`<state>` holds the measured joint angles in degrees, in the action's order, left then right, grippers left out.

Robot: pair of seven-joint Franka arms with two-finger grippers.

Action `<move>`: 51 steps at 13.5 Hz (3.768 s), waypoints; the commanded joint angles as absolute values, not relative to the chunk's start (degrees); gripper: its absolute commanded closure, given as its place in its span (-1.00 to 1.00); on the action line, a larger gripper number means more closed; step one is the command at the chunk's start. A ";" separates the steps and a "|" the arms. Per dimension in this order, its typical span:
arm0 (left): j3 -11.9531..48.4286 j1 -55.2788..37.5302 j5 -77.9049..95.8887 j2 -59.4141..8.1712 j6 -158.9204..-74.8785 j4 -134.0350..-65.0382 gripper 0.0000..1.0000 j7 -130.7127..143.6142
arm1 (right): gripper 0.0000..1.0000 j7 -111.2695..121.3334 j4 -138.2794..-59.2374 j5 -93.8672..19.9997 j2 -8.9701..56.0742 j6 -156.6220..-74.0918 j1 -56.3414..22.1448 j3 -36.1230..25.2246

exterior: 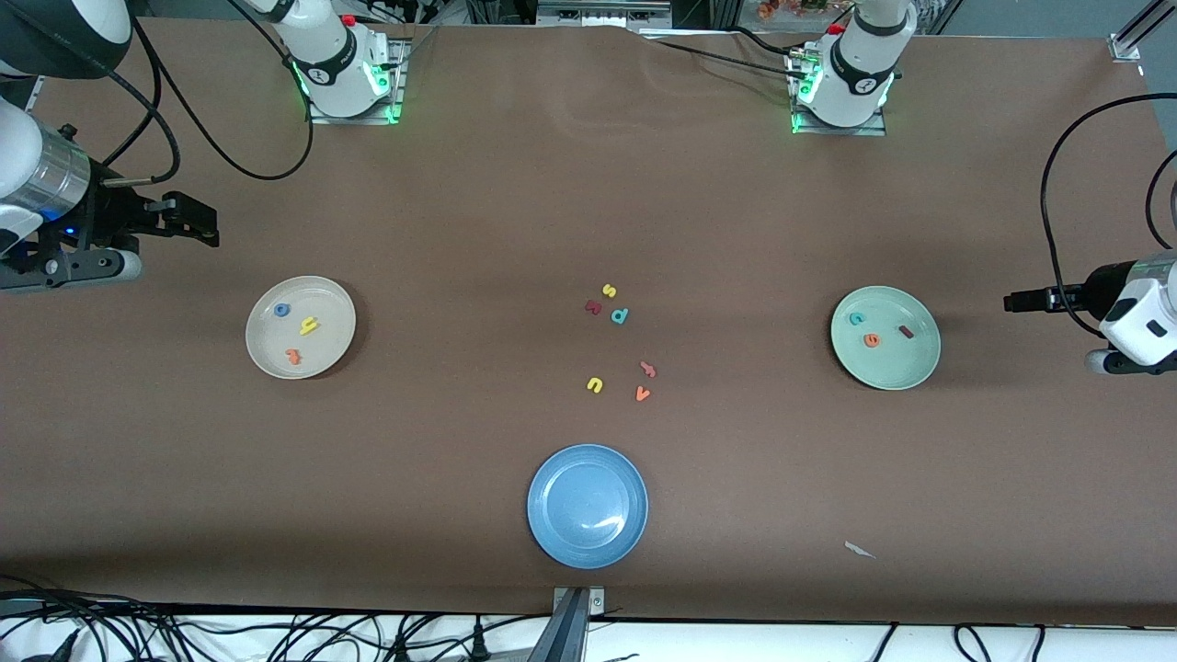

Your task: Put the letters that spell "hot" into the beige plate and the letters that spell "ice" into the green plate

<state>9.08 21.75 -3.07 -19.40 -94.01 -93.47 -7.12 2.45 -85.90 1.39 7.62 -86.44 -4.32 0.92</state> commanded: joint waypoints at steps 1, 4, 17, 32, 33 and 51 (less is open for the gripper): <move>9.58 24.60 -0.72 -18.80 -97.81 -97.72 -0.98 -11.68 | -1.00 2.73 -84.20 0.09 8.17 -85.96 -4.22 1.32; 9.58 24.43 -0.09 -22.14 -99.31 -98.00 -0.98 -11.95 | -1.00 3.16 -84.20 0.26 8.17 -85.87 -4.04 1.23; 14.84 23.82 -0.09 -19.09 -98.36 -96.33 -0.99 -10.73 | -1.00 3.43 -84.38 0.35 8.26 -85.34 -3.69 0.79; 21.45 23.99 -0.97 -4.66 -85.43 -92.73 -0.98 -2.20 | -1.00 3.43 -84.38 0.26 8.26 -85.34 -3.69 0.70; 21.45 23.99 -0.97 -4.66 -85.08 -92.72 -0.98 -2.11 | -1.00 3.43 -84.38 0.26 8.26 -85.34 -3.60 0.70; 20.92 24.35 -0.88 -5.01 -82.27 -90.53 -1.00 -2.11 | -1.00 3.25 -84.38 0.09 8.26 -85.52 -2.11 0.70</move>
<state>20.60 24.10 -1.09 -4.95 -83.28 -91.39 -2.56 2.48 -85.73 1.26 7.82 -86.32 -2.56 0.63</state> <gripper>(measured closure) 0.000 0.000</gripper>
